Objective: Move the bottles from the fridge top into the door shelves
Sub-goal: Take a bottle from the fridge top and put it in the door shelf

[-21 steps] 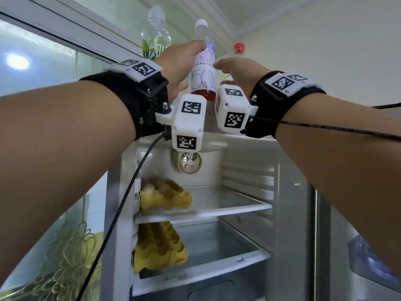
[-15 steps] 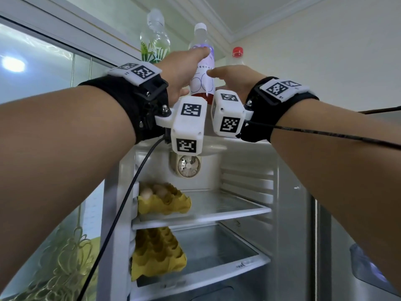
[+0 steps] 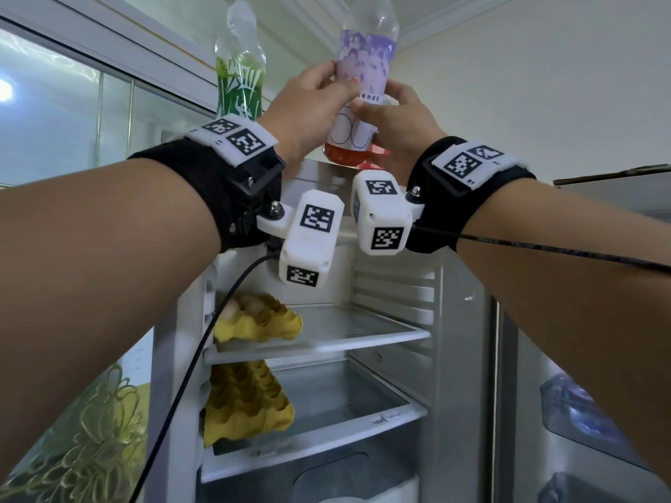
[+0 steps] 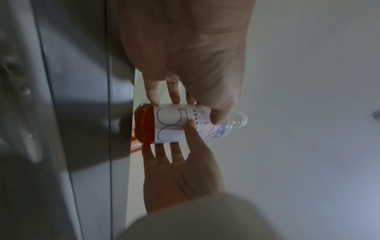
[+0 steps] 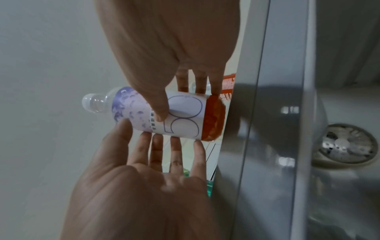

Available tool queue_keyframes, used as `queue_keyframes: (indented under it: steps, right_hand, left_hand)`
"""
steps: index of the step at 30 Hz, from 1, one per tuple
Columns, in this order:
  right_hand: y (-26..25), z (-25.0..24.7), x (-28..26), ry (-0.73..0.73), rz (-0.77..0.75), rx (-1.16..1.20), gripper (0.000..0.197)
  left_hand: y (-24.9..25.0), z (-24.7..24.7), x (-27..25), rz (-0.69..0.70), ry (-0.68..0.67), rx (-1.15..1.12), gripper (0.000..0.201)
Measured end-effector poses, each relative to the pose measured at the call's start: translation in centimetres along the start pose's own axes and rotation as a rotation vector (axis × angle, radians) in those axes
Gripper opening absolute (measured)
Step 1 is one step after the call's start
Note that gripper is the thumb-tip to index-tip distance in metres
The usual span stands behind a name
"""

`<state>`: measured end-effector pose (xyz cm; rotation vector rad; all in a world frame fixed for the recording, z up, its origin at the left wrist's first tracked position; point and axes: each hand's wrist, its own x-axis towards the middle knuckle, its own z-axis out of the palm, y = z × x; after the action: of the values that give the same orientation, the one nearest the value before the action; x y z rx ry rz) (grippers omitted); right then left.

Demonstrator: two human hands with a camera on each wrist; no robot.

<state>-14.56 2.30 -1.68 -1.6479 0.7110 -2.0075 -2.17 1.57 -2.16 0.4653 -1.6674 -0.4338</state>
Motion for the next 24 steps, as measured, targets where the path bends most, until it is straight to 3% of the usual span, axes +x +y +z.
queue_keyframes:
  steps: [4, 13, 24]
  right_hand:
    - [-1.1, -2.6, -2.3, 0.003, -0.023, -0.018, 0.064]
    - [-3.0, -10.2, -7.6, 0.079, 0.023, -0.416, 0.066]
    - [-5.4, -21.4, -14.7, 0.101, 0.190, -0.790, 0.081]
  left_hand:
    - [0.5, 2.0, -0.8, 0.040, -0.002, -0.030, 0.048]
    - [1.0, 10.1, -4.5, -0.044, -0.063, -0.172, 0.031]
    - [1.0, 21.9, -11.4, -0.232, -0.284, -0.369, 0.048]
